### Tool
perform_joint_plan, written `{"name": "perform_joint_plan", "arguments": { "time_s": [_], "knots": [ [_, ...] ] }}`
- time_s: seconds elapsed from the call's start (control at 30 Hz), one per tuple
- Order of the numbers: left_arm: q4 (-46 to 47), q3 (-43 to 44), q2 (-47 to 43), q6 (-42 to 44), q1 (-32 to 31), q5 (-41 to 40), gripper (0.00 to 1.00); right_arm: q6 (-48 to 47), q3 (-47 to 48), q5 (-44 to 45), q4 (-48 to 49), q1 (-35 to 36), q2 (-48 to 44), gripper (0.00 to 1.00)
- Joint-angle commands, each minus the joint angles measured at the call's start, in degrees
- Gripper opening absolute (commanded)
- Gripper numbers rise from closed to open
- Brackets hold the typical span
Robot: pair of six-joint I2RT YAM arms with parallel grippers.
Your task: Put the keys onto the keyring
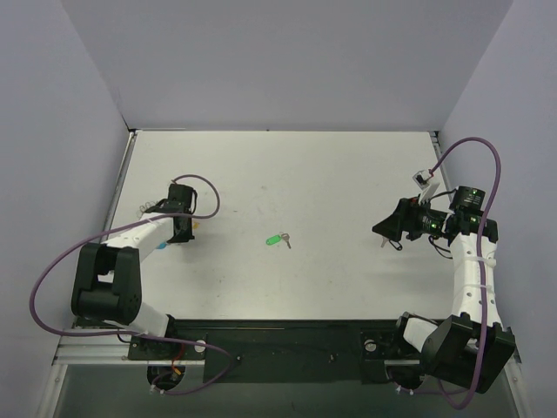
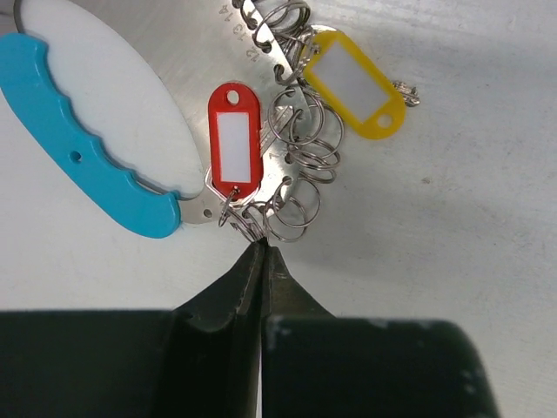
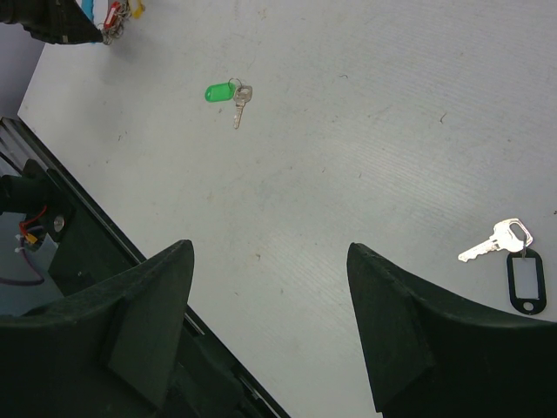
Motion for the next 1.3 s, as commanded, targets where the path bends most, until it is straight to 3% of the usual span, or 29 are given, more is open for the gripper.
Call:
{"name": "perform_joint_plan", "arguments": {
  "time_s": [0.0, 0.2, 0.47, 0.63, 0.83, 0.97, 1.13, 1.27],
  "knots": [
    [-0.08, 1.76, -3.35, 0.25, -0.83, 0.52, 0.07, -0.98, -0.20, -2.74, -0.89, -0.45, 0.41, 0.66],
    [-0.96, 0.53, -8.97, 3.41, -4.69, 0.44, 0.02, -0.98, -0.11, -2.83, -0.98, -0.45, 0.41, 0.66],
    [1.06, -2.63, -17.50, 3.08, -6.54, 9.13, 0.01, -1.24, -0.11, -2.83, -1.07, -0.45, 0.59, 0.66],
    [1.24, -3.69, -13.74, -4.73, -6.45, 15.81, 0.01, -1.42, -0.20, -2.83, -1.24, -0.45, 0.67, 0.66],
    [1.50, -4.04, -8.46, -8.79, -7.77, 15.03, 0.03, -1.77, -0.02, -2.74, -1.59, -0.62, 0.50, 0.66],
    [0.45, -3.16, -9.85, -8.71, -8.30, 14.32, 0.14, -1.94, 0.07, -2.92, -1.77, -0.62, 0.50, 0.66],
    [1.50, -4.39, -15.65, -8.97, -8.12, 11.52, 0.42, -2.21, 0.07, -2.83, -2.03, -0.62, 0.67, 0.66],
    [2.29, -5.62, -17.42, -9.85, -8.12, 11.16, 0.42, -2.38, 0.15, -2.92, -2.12, -0.53, 0.85, 0.66]
  ]
}}
